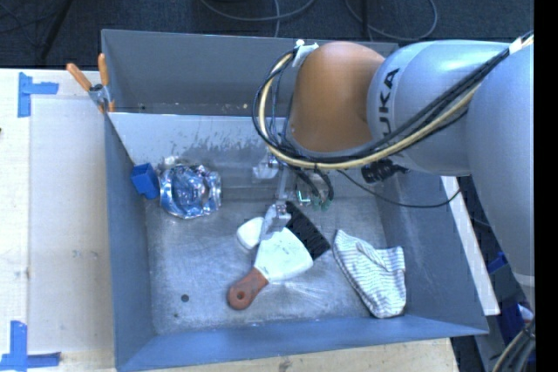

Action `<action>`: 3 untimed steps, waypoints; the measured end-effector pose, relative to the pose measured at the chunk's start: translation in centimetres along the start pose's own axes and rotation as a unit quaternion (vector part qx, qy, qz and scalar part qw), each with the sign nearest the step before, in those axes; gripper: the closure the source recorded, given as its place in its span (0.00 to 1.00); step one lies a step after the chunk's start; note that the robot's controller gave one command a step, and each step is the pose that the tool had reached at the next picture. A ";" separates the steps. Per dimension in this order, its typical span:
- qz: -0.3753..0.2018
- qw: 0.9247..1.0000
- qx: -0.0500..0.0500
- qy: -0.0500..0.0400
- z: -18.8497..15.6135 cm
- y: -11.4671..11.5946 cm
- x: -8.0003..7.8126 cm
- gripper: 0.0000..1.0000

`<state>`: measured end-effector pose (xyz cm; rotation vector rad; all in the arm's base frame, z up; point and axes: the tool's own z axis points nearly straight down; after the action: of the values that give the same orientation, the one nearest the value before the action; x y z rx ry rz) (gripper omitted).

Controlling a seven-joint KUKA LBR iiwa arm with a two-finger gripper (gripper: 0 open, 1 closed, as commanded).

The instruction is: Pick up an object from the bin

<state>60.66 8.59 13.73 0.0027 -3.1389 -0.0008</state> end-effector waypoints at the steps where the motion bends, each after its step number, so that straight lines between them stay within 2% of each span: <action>1: 0.001 1.000 0.000 -0.001 -0.1 0.0 0.0 0.00; 2: -0.075 0.997 -0.001 -0.017 3.8 1.0 3.4 0.00; 3: -0.077 0.997 0.000 -0.016 3.5 1.0 3.3 0.00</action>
Offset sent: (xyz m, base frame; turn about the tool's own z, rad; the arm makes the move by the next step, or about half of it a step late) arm -0.0598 0.0132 -0.0673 -0.2094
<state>57.33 9.58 10.25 0.2459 -3.1622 -0.0017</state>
